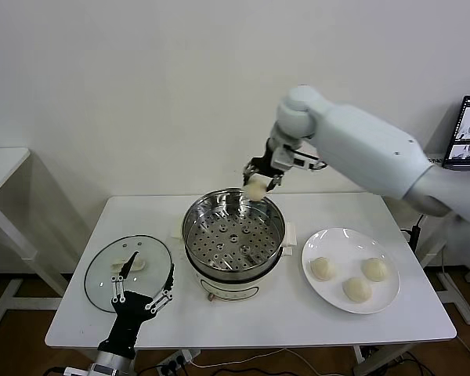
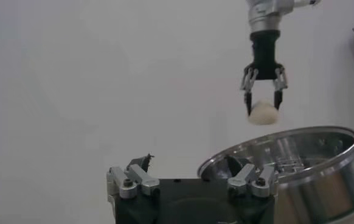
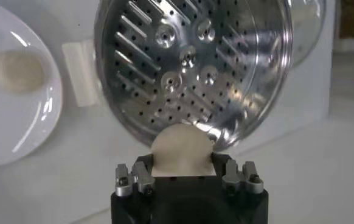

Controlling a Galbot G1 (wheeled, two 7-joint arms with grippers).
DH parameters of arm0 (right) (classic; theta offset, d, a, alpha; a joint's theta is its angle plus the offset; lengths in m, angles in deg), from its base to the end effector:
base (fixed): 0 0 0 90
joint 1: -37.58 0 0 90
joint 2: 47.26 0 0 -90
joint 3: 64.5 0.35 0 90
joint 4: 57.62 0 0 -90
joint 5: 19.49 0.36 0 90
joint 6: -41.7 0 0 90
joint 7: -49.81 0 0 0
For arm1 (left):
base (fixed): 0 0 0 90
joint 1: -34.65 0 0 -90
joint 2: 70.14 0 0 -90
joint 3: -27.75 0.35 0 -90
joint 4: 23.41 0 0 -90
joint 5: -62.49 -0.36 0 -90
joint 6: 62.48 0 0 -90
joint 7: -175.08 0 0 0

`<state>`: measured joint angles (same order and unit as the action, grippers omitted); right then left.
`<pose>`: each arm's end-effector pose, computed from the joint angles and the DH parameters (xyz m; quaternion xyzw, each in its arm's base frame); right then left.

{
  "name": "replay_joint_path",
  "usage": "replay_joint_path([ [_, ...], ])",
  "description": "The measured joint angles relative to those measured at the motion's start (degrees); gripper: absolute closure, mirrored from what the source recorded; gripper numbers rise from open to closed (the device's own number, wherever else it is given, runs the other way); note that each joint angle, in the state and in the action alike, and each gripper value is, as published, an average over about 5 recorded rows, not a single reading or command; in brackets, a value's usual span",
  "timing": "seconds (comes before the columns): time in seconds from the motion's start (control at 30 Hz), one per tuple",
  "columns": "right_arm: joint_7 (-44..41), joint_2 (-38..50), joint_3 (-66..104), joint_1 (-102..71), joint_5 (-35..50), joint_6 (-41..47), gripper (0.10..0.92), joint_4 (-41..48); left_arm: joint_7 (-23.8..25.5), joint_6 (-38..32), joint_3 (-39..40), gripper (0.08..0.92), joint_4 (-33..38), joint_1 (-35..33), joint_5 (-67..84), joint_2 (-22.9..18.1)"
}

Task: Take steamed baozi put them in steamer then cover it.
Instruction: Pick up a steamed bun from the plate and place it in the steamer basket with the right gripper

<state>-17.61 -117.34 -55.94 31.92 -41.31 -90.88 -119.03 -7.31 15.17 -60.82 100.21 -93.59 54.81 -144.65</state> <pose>0.5993 0.1159 -0.0121 -0.6151 0.1174 -0.7771 0.0630 0.1443 0.0330 -0.3011 0.0888 0.9811 0.1556 0.0734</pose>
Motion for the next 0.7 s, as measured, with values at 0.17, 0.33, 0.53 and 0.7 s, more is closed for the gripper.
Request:
replay_joint_path([
  [0.17, 0.83, -3.28, 0.18, -2.07, -3.53, -1.62, 0.355, 1.8, -0.06, -0.09, 0.06, 0.177, 0.01, -0.22, 0.0, 0.15],
  [0.33, 1.38, -5.7, 0.45, -3.82, -6.15, -2.55, 0.355, 3.77, -0.08, -0.16, 0.03, 0.177, 0.03, -0.24, 0.0, 0.31],
  [0.53, 1.61, -7.99, 0.47, -5.62, -8.22, -2.95, 0.353, 5.83, -0.08, -0.14, 0.1, 0.177, 0.07, -0.15, 0.0, 0.31],
  [0.7, 1.46, -9.36, 0.33, -6.4, -9.12, -2.94, 0.349, 7.15, -0.11, -0.17, -0.03, 0.177, 0.01, -0.26, 0.01, 0.36],
])
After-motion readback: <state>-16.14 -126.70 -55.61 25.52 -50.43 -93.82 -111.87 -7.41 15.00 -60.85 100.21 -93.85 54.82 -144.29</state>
